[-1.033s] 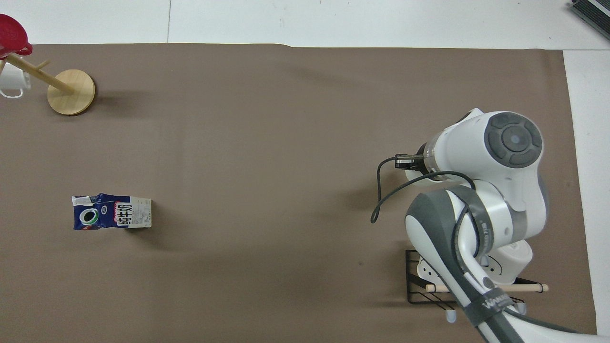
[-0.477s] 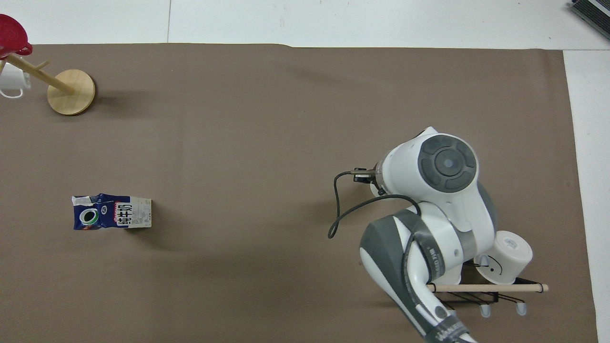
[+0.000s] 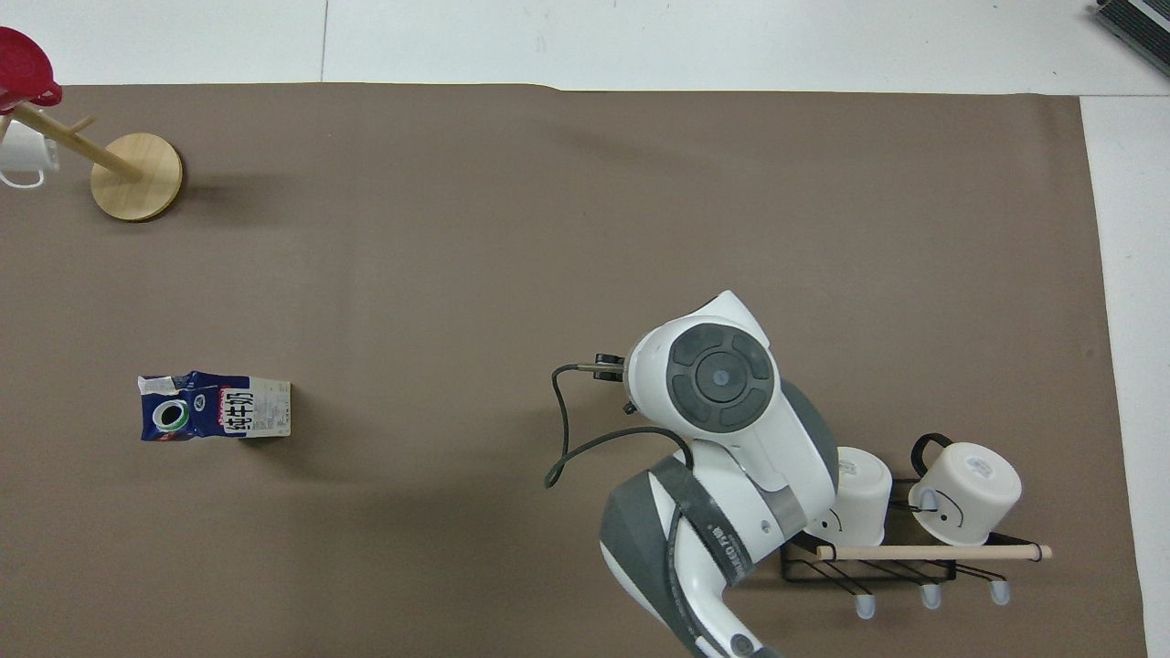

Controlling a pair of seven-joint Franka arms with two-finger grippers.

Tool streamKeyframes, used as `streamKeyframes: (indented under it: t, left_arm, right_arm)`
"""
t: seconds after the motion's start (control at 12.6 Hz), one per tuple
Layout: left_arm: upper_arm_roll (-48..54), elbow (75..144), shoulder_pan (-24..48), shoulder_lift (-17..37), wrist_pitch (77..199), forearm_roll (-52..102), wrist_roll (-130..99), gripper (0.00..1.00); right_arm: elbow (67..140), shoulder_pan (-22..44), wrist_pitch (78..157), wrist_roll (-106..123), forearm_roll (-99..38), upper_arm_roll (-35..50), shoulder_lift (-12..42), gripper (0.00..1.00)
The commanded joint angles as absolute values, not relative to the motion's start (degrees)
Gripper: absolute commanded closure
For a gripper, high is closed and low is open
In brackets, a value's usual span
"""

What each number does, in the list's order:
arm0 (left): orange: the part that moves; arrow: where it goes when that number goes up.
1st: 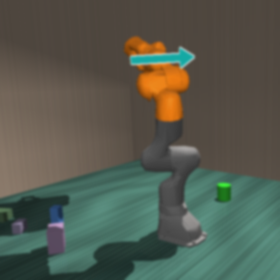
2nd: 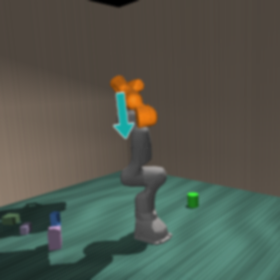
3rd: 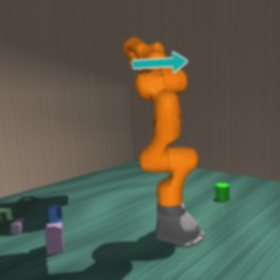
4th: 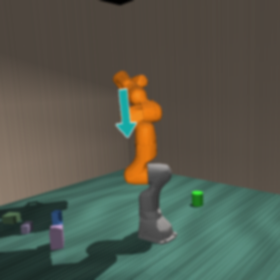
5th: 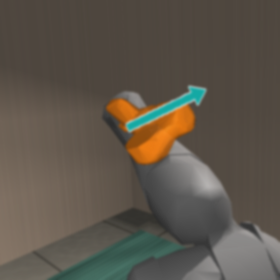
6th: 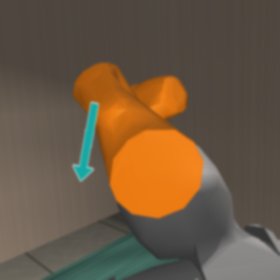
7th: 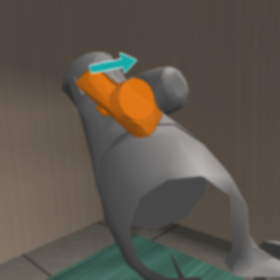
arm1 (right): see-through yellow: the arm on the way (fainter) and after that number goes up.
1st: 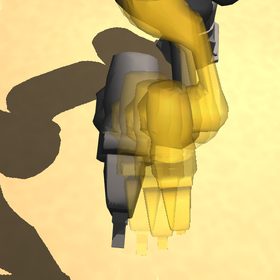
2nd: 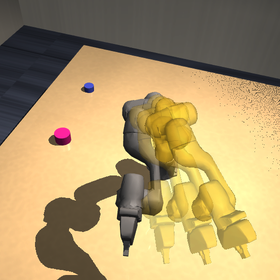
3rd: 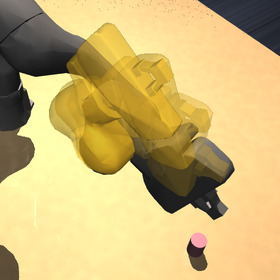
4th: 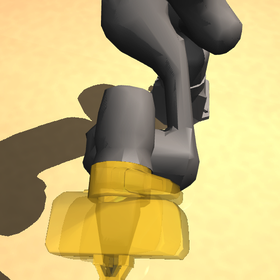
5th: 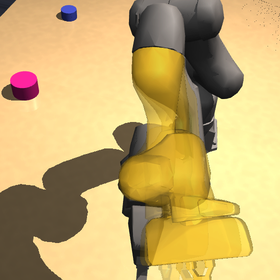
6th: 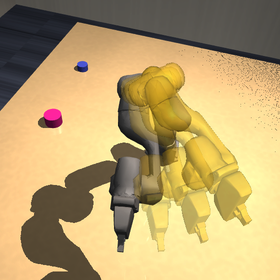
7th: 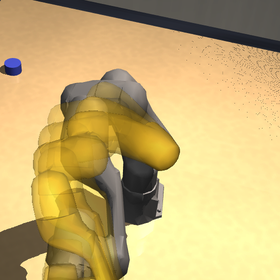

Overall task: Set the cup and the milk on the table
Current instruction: 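Lift the grey mug with the right gripper and carry it toward center, then set the mug down with the right gripper while the left gripper grasps the carton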

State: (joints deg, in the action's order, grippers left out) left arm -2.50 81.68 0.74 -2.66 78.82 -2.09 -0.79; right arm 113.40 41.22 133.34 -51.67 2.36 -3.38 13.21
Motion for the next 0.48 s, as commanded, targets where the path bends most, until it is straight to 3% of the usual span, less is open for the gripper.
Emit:
streamKeyframes:
  t: [0.0,0.24,0.4]
  left_arm:
    - [-2.4,89.8,1.0,-7.8,80.9,0.1,-0.1,0.0]
    - [-2.4,108.3,3.4,-17.4,94.7,0.9,0.0,0.0]
    - [-2.4,113.5,4.6,-17.9,96.8,0.9,2.2,0.0]
  right_arm:
    - [112.1,42.7,135.0,-57.5,5.2,-3.4,15.7,1.0]
    - [112.7,43.5,135.5,-58.5,5.8,-3.5,16.1,1.0]
    - [113.2,43.5,136.8,-58.6,6.7,-3.6,16.1,1.0]
